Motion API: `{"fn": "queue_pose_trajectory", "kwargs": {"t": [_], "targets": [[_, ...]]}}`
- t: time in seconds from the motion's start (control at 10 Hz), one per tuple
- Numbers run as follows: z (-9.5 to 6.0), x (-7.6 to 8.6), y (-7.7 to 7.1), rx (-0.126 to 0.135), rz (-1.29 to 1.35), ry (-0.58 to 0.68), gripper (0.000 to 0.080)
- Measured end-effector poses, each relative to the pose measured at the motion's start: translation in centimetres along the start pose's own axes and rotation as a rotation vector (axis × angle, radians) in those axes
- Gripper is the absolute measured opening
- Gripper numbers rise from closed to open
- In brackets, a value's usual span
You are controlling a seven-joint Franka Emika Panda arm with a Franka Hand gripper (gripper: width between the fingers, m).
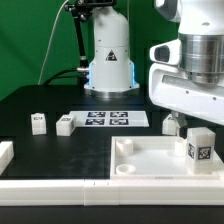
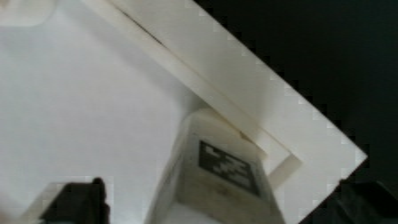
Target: Assemble one leg
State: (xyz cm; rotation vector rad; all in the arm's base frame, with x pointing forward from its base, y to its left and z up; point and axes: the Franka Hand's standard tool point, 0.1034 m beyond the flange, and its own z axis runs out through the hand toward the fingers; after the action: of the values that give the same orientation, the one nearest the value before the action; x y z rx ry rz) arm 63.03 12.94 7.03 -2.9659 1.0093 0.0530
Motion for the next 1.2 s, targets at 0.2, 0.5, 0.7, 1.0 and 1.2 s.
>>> {"fn": "queue_pose_trajectory", "kwargs": {"t": [0.2, 0.5, 0.7, 1.0, 1.2], "targets": [[-0.01, 0.06, 0.03, -0.002, -0.225, 0.003, 0.0649], [0.04, 0.26, 0.14, -0.002, -0.598, 0.009, 0.0649], [0.04, 0.4, 0.25, -0.004, -0.726, 0.011, 0.0637], [0.04, 0.47, 0.31, -0.004, -0.666, 0.011, 0.0285], [0.04, 0.47, 0.31, -0.001, -0.578, 0.01, 0.0291]]}}
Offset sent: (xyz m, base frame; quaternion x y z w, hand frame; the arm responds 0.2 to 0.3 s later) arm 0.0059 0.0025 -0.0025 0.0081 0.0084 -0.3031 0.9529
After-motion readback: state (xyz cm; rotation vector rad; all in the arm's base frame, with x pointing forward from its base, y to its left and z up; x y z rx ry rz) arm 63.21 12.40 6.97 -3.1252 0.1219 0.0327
